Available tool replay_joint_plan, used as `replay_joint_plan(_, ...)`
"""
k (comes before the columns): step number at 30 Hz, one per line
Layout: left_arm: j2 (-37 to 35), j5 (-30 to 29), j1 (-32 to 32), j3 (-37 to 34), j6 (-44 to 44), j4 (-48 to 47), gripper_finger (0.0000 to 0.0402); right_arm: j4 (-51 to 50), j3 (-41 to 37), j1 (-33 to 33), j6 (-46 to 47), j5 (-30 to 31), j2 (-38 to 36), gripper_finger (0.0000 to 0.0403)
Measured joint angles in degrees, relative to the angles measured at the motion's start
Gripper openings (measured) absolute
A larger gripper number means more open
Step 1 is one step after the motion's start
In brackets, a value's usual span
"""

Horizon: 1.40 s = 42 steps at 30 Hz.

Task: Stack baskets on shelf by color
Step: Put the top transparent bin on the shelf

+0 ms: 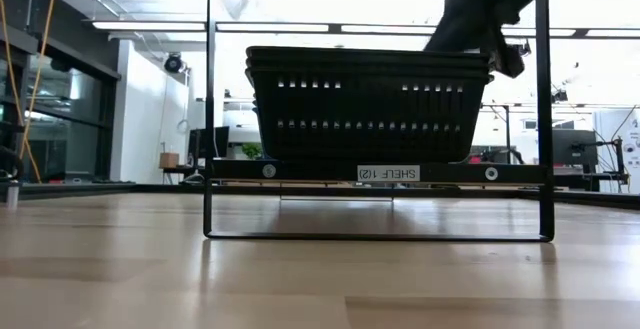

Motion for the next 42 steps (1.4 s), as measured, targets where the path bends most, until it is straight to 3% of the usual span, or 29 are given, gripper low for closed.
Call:
replay_joint_plan(4,4.47,-0.7,2.25,-0.03,10.9,0.18,0.0,-0.31,0.02,0.0,-2.4,0.48,-4.45,0.0)
replay_joint_plan(13,10.07,-0.05,12.67,-0.26,23.28,0.9,0.0,-2.96,0.02,0.08,-4.95,3.31,-10.57,0.0)
replay_joint_plan(20,13.44,5.19,12.71,-0.28,25.49,3.18,0.0,-4.64,0.02,0.1,-5.31,3.43,-11.13,0.0)
replay_joint_plan(32,19.91,4.35,15.63,-0.3,28.04,8.17,0.0,-5.3,0.02,0.13,-5.3,2.95,-11.11,0.0)
replay_joint_plan(42,22.09,8.72,17.76,-0.37,27.99,7.7,0.0,-5.21,0.02,0.11,-5.11,3.04,-11.11,0.0)
